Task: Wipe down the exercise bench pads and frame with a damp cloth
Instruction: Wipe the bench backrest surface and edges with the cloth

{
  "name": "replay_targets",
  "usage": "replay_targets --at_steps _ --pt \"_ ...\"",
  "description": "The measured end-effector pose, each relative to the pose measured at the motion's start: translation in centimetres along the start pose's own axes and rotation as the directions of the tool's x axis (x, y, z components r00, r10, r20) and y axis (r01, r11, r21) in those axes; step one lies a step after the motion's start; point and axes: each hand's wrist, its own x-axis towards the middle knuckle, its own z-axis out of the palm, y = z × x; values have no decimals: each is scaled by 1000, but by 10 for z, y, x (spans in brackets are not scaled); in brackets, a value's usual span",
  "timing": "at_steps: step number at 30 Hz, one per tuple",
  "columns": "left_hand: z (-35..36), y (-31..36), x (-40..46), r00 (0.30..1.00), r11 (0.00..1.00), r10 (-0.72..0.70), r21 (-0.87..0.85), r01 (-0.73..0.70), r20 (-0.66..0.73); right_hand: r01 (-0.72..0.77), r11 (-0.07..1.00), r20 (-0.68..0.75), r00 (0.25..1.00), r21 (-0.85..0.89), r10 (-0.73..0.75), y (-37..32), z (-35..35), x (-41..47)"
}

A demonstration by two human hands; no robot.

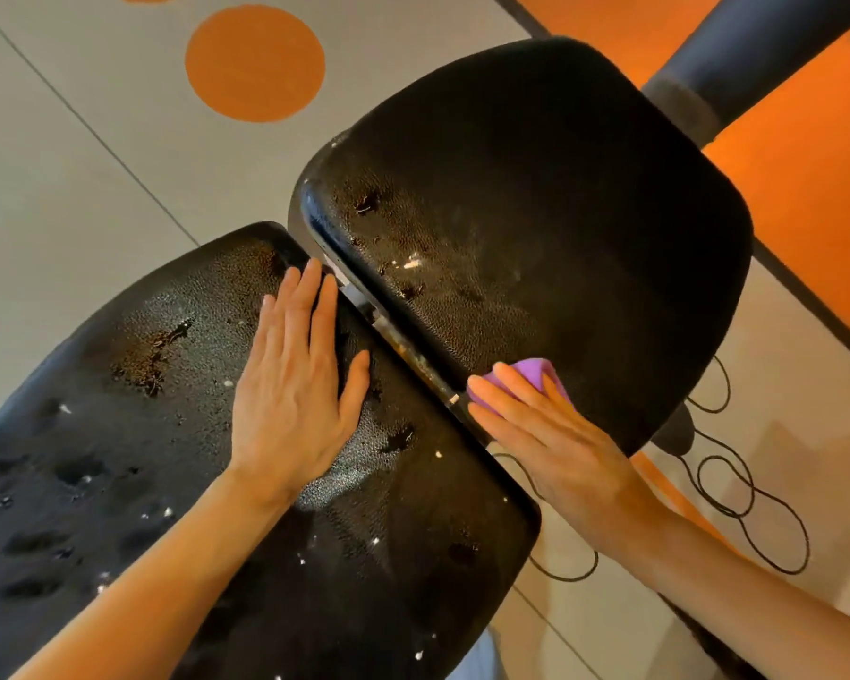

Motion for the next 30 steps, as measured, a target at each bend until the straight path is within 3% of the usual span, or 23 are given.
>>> replay_targets --at_steps 4,7,10,14,16,20,23,26,28,30 --pt "0 1 0 1000 1000 0 -13 0 1 5 999 -16 1000 32 -4 -11 10 85" --pt "-1 0 1 1000 1000 -2 -16 2 4 81 996 -1 997 -22 -81 8 10 33" --pt "-1 0 1 1000 1000 -13 -10 13 15 40 999 10 999 -34 -40 16 4 -13" --pt "0 2 1 1000 1000 -11 -12 12 14 -22 986 -97 994 168 39 2 9 80" --pt "1 1 0 1000 1000 -10 -7 10 10 -45 982 -127 990 182 69 -4 7 123" --pt "-2 2 1 1000 1000 -5 -11 5 -1 45 995 -104 994 87 -36 22 12 65" --pt "-3 3 1 1000 1000 -14 2 14 0 -87 982 -86 991 165 102 24 7 26" --pt "-3 3 1 1000 1000 -15 11 15 16 -186 926 -183 949 330 256 12 14 98" --pt "-2 3 1 1000 1000 -16 10 16 13 -201 936 -224 936 290 271 13 13 136" --pt "-2 3 1 1000 1000 -8 9 8 2 -176 953 -203 952 248 229 23 13 118"
